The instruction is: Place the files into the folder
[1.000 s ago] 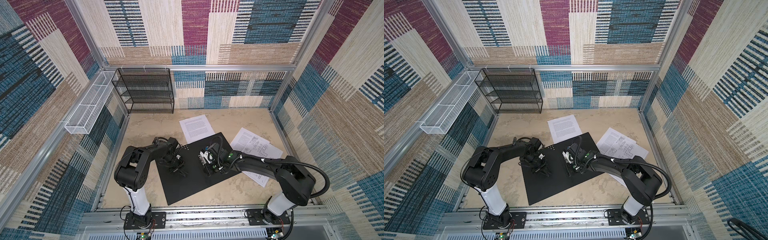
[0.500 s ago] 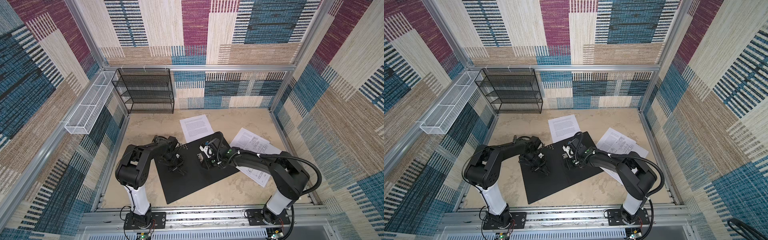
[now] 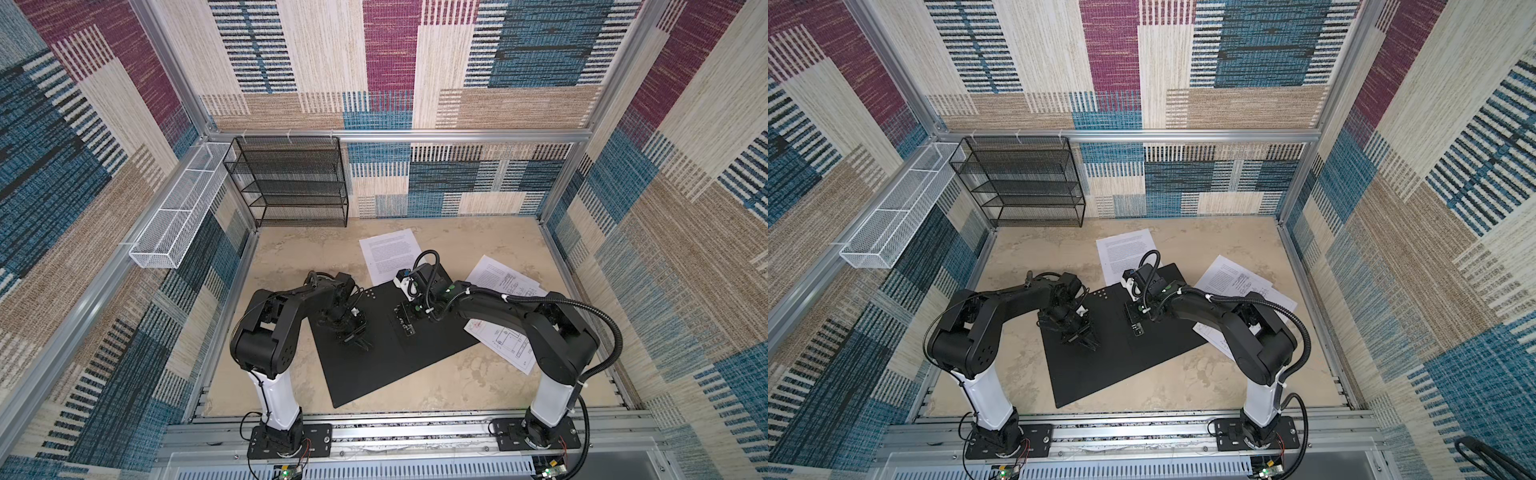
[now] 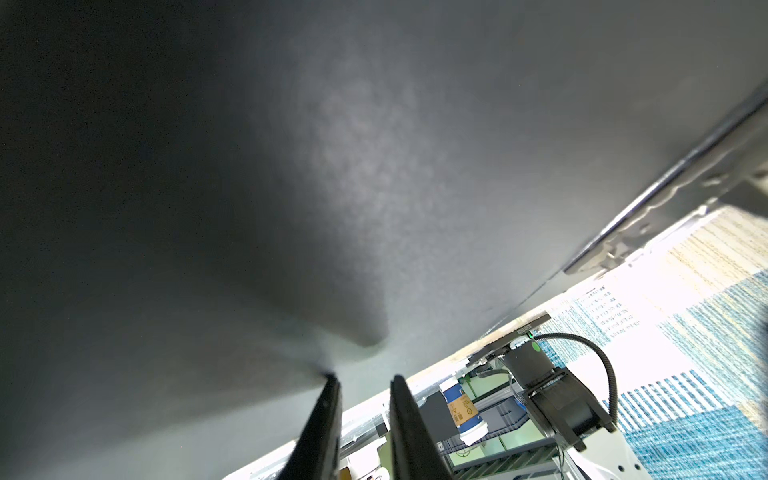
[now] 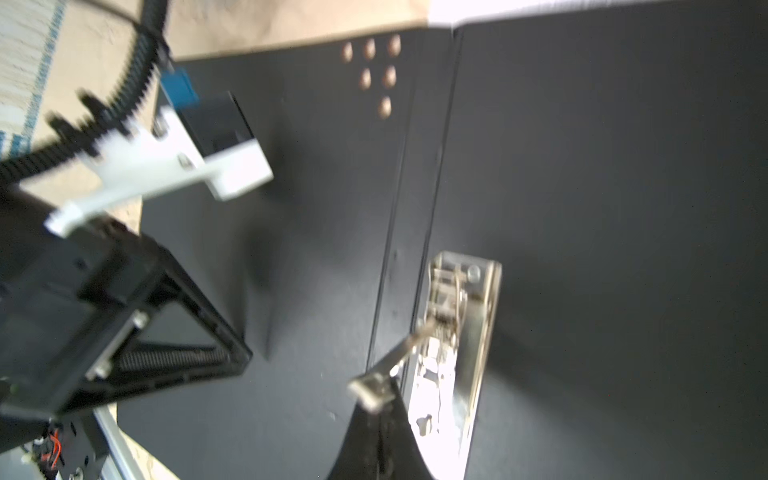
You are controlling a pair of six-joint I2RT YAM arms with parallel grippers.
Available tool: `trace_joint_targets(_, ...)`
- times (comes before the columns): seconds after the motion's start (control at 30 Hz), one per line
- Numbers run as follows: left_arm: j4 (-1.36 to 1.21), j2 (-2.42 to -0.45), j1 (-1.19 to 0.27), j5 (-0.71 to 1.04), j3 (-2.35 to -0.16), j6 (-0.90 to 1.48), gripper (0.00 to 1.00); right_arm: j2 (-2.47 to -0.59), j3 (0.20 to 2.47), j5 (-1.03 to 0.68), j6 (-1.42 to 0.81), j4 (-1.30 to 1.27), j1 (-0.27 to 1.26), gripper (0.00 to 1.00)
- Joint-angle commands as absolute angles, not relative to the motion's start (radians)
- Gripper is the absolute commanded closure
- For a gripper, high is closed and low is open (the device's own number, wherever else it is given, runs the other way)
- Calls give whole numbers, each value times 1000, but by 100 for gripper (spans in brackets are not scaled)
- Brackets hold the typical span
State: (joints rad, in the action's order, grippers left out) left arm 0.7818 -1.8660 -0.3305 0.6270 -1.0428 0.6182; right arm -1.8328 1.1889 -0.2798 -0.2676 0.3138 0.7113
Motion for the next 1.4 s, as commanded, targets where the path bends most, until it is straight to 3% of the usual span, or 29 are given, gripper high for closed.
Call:
trace_joint_targets(0.0,782,-1887,-328,293,-1011,629,77,-1876,1249,-268,-244,328,710,93)
trace_joint_targets(0.33,776,-1890,-326,309,-1015,631,77,-2024,1490,-254,-212,381,672,85)
trace_joint_targets(0.63,767,-1896,-319,342,-1032,633,77,-1985,1506,-253,-184,398,649,84)
trace_joint_targets(0.77,796,-1907,-299,319,-1050,633,77,-1853,1480,-137,-209,431,629,63)
trace_joint_targets(0.83,826,-1904,-274,292,-1062,637,77,-1800,1445,-75,-235,456,603,45)
trace_joint_targets(0.93,881,-1894,-235,255,-1096,620,78,-1712,1342,-18,-274,460,561,28)
trace_joint_targets(1.23,1025,-1912,-164,188,-1135,516,79,-1473,1053,26,-400,416,425,4)
trace_joint_targets(1.37,1039,-1893,-115,174,-1159,486,81,-1383,960,9,-430,401,352,0)
